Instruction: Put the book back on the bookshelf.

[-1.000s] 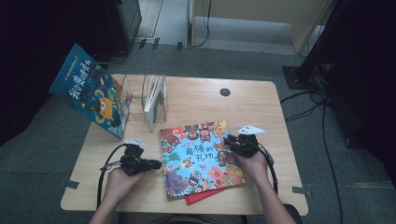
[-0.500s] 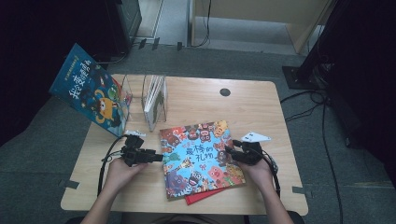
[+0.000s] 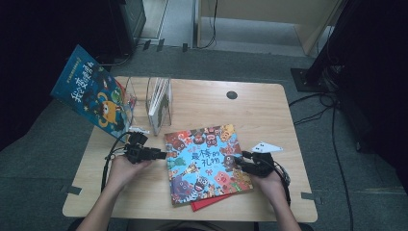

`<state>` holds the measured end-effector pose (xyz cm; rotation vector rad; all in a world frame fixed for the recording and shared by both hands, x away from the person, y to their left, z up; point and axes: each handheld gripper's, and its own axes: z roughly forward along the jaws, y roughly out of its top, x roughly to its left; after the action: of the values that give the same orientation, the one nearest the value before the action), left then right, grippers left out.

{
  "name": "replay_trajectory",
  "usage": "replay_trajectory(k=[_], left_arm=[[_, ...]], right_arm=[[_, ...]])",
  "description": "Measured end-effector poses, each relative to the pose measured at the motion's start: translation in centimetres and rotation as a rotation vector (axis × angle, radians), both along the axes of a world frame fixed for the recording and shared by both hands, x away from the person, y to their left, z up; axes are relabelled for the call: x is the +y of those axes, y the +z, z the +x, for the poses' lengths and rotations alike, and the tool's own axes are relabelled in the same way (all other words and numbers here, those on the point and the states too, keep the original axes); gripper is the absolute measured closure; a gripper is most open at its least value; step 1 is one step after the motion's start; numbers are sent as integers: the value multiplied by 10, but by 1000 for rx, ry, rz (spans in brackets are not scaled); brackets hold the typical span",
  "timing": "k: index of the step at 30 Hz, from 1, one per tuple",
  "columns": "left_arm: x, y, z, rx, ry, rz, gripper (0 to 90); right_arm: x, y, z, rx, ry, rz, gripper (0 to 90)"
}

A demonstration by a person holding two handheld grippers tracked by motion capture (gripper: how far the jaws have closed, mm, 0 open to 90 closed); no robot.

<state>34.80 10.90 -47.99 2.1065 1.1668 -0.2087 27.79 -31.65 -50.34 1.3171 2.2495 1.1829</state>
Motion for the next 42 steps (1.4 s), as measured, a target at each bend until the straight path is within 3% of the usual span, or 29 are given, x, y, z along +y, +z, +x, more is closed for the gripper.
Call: replay_trajectory(k=[2,9,14,19,25,42], left_arm=[[-1,1,2,0,-1,-16,629],[-3,5,7,-40,-10,-7,793],[-4,3,10,-42,-33,-2,898],[-2,1,14,-42,-27,-21,900],[-6,0,16,-64,-38,3,900],[-14,0,19,-60,-68,8,884]], right_arm=[[-1,1,-4,-3,1,8,563],[-8,2,-18,0,4,15,689],[-10,2,-29,5,10,14,769],[-10,1,-37,6,17,2,821],[-10,1,-57,2,34,-13,900],[-17,1,-94,-9,-5,-24,900]])
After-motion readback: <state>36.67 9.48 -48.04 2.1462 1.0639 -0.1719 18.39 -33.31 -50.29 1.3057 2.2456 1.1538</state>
